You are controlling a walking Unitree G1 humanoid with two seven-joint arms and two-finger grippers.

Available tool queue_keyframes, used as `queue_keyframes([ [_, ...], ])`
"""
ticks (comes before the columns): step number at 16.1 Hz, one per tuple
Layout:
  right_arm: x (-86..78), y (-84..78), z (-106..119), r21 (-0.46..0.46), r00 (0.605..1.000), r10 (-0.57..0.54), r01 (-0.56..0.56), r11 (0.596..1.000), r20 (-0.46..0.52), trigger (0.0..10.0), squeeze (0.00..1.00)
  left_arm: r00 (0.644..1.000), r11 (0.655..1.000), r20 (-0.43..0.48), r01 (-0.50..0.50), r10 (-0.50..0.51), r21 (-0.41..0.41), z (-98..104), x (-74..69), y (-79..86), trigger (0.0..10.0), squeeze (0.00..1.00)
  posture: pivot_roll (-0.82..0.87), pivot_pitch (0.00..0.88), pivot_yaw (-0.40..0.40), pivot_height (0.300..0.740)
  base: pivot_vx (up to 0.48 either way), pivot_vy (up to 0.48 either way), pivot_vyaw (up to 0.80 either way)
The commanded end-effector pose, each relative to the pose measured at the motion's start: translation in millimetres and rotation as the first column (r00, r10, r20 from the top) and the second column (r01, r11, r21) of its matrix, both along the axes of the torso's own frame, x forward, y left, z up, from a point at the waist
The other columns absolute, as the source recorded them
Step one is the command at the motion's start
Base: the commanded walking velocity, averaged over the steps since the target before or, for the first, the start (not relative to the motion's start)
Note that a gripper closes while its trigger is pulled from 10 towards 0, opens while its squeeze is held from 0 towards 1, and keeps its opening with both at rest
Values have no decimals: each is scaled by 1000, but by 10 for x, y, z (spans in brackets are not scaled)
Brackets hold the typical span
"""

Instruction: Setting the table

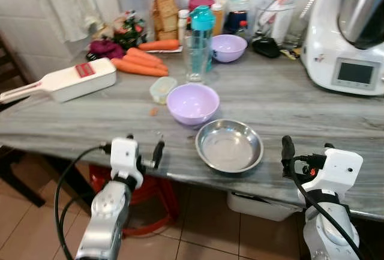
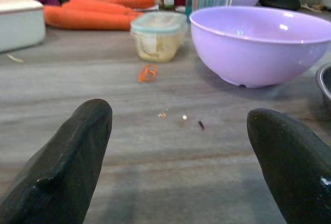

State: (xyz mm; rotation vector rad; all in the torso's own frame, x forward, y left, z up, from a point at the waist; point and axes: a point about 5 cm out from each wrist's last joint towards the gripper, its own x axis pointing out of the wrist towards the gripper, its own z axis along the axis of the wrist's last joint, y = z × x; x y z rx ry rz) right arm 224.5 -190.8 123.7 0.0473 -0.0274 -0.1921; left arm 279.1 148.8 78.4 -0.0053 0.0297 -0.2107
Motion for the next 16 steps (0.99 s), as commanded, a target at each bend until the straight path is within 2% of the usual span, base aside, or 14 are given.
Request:
queue_keyframes([
  [1,44,9,-12,9,1000,10,-10,1000,-5,10000,0,999,999,8,-31,31,18,18,16,30,10000,0,-57,0,10,740,-274,0,0],
  [2,85,21,19,11,999,32,-32,999,4,10000,0,999,999,16,-49,49,12,60,28,26,10000,0,-48,0,9,740,-304,0,0],
  [4,112,7,-4,14,1000,28,-28,1000,-1,10000,0,999,999,25,-23,23,21,66,14,-5,10000,0,-47,0,15,740,-309,0,0],
  [7,94,-30,-58,63,1000,-18,19,998,-12,10000,0,1000,1000,14,-20,20,19,45,13,-32,10000,0,-46,0,32,740,-315,0,0],
  [12,89,-18,-80,75,999,-43,43,996,-5,10000,0,1000,999,15,21,-21,35,76,93,-58,10000,0,-60,0,59,740,-330,0,0],
  [16,85,-47,-80,78,998,-62,62,995,-5,10000,0,999,999,7,32,-32,27,58,92,-90,10000,0,-67,0,60,740,-337,0,0],
])
